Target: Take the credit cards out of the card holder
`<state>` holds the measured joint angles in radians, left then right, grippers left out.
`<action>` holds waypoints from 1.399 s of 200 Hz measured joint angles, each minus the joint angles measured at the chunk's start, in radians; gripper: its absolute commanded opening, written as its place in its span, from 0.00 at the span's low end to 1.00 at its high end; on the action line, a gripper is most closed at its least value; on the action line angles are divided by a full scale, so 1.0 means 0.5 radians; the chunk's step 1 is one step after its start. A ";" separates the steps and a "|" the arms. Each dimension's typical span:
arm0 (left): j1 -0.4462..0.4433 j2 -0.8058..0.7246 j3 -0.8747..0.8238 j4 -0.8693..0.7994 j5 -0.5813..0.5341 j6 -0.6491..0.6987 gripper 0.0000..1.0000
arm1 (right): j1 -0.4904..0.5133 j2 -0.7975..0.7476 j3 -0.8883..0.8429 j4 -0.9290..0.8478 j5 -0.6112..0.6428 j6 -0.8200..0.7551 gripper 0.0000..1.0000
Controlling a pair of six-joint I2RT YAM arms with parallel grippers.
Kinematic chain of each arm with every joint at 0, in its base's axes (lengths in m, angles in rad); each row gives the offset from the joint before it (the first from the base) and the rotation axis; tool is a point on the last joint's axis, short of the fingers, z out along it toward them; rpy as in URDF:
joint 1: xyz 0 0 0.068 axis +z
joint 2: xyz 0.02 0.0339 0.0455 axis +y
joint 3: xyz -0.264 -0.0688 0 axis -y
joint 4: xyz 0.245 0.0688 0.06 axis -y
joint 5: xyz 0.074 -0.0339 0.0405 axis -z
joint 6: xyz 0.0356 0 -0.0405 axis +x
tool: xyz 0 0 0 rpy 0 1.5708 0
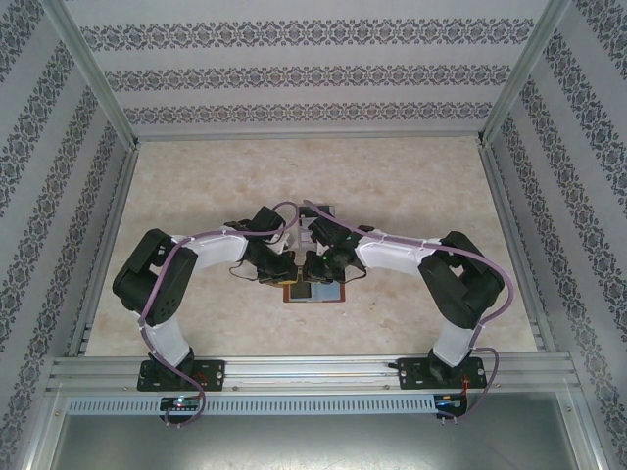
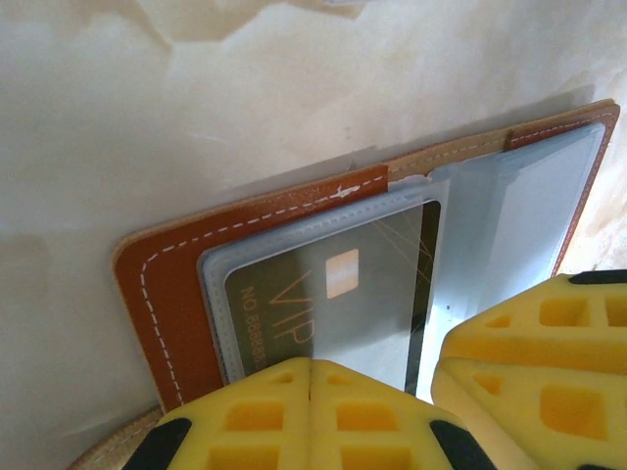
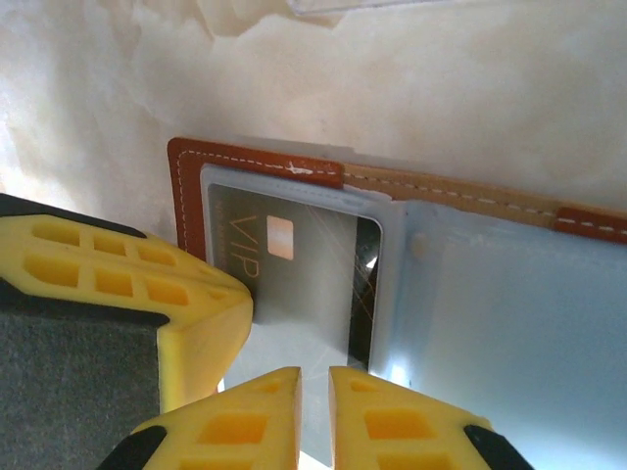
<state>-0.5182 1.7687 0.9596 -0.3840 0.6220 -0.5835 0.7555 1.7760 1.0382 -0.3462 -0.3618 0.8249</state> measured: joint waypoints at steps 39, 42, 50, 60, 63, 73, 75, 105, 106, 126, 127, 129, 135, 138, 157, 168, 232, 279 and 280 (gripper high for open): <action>0.000 0.000 0.000 0.000 0.000 0.000 0.01 | 0.000 0.058 0.024 -0.003 0.000 -0.002 0.15; 0.000 0.000 0.000 0.000 0.000 0.000 0.01 | 0.000 0.061 0.025 -0.003 0.001 -0.002 0.15; 0.000 0.000 0.000 0.000 0.000 0.000 0.01 | 0.000 0.067 0.028 -0.002 0.000 -0.002 0.17; 0.000 0.000 -0.002 0.003 0.000 0.000 0.01 | 0.000 0.071 0.028 -0.005 0.001 -0.003 0.18; 0.000 -0.001 -0.004 0.005 0.000 0.000 0.01 | 0.000 0.071 0.029 -0.005 0.001 -0.003 0.18; 0.000 -0.001 -0.004 0.006 0.000 0.000 0.01 | 0.000 0.077 0.032 -0.006 0.000 -0.003 0.19; 0.000 -0.001 -0.004 0.006 0.000 -0.001 0.01 | 0.000 0.078 0.032 -0.006 0.000 -0.004 0.19; 0.000 -0.001 -0.004 0.006 0.000 0.000 0.01 | 0.000 0.080 0.048 -0.021 0.002 -0.024 0.26; 0.000 -0.001 -0.004 0.006 0.000 0.000 0.01 | 0.000 0.080 0.050 -0.023 0.002 -0.023 0.26; 0.000 -0.001 -0.009 0.011 0.002 -0.001 0.01 | 0.000 0.080 0.059 -0.045 0.010 -0.035 0.28; 0.000 -0.001 -0.009 0.011 0.002 0.000 0.01 | 0.000 0.080 0.059 -0.046 0.011 -0.035 0.28; 0.000 -0.001 -0.009 0.012 0.004 0.000 0.01 | 0.000 0.080 0.060 -0.047 0.011 -0.037 0.28; 0.000 -0.001 -0.010 0.013 0.006 0.000 0.01 | 0.000 0.080 0.062 -0.054 0.012 -0.040 0.29; 0.000 -0.001 -0.011 0.014 0.006 -0.001 0.01 | 0.000 0.080 0.063 -0.056 0.013 -0.040 0.29; 0.000 -0.003 -0.013 0.015 0.007 -0.001 0.01 | 0.000 0.080 0.071 -0.081 0.029 -0.047 0.30; 0.000 -0.005 -0.013 0.015 0.007 -0.001 0.02 | 0.000 0.080 0.078 -0.096 0.040 -0.050 0.30; 0.000 -0.009 -0.017 0.015 0.005 -0.001 0.02 | 0.000 0.077 0.089 -0.175 0.099 -0.077 0.22; 0.000 -0.011 -0.017 0.014 0.005 -0.001 0.02 | 0.014 0.063 0.095 -0.165 0.093 -0.077 0.17; 0.000 -0.011 -0.017 0.014 0.005 0.000 0.02 | 0.014 0.063 0.096 -0.166 0.093 -0.077 0.17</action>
<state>-0.5182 1.7630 0.9512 -0.3767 0.6247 -0.5835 0.7628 1.8076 1.0863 -0.4290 -0.3153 0.7864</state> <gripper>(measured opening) 0.043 0.177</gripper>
